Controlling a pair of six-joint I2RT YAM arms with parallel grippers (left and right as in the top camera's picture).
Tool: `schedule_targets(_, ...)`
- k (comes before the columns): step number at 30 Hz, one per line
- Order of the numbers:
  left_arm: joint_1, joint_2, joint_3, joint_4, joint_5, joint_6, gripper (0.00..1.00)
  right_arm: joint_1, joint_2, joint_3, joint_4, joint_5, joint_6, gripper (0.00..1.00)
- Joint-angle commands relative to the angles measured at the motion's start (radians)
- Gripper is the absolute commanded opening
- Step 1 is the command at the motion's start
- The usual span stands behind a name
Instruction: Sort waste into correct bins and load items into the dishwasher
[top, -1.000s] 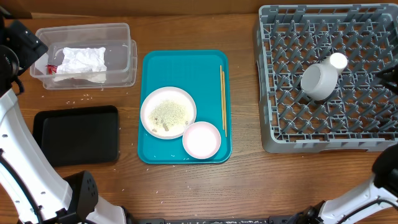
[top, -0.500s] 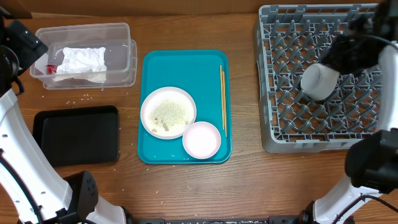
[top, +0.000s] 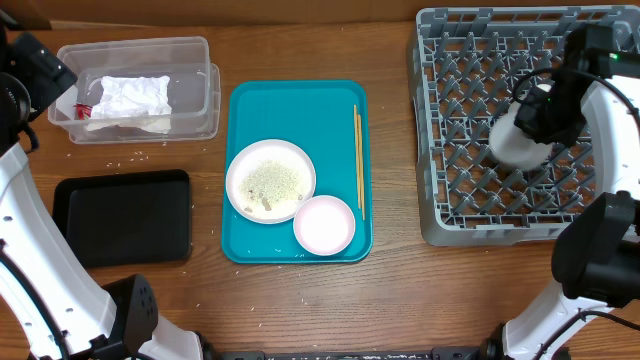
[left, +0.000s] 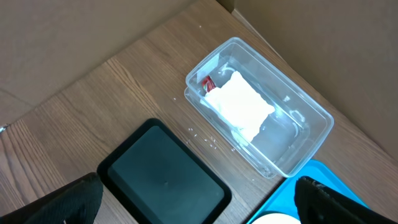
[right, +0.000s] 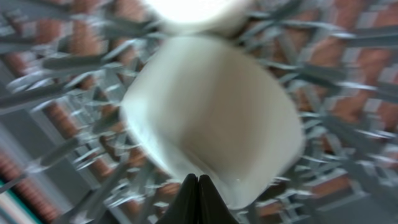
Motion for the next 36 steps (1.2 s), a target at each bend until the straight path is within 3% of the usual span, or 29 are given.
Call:
schedule_targets(1,0.006,-0.002,0.004,0.0,-0.013,0.008,1.0,-0.04,-0.006,0.009,-0.05,0.159,0.065,0.04)
schedule_targets(9,0.006,-0.002,0.004,0.0,-0.013,0.008,1.0,-0.058,-0.086,0.122,-0.153,0.123,0.083,0.04)
schedule_targets(15,0.006,-0.002,0.004,0.0,-0.013,0.008,1.0,-0.053,-0.108,0.135,-0.093,-0.103,-0.016,0.04)
schedule_targets(30,0.006,-0.002,0.004,0.0,-0.013,0.008,1.0,-0.053,-0.075,-0.118,0.132,-0.138,0.008,0.04)
schedule_targets(36,0.006,-0.002,0.004,0.0,-0.013,0.008,1.0,-0.053,-0.075,-0.181,0.21,0.009,0.05,0.04)
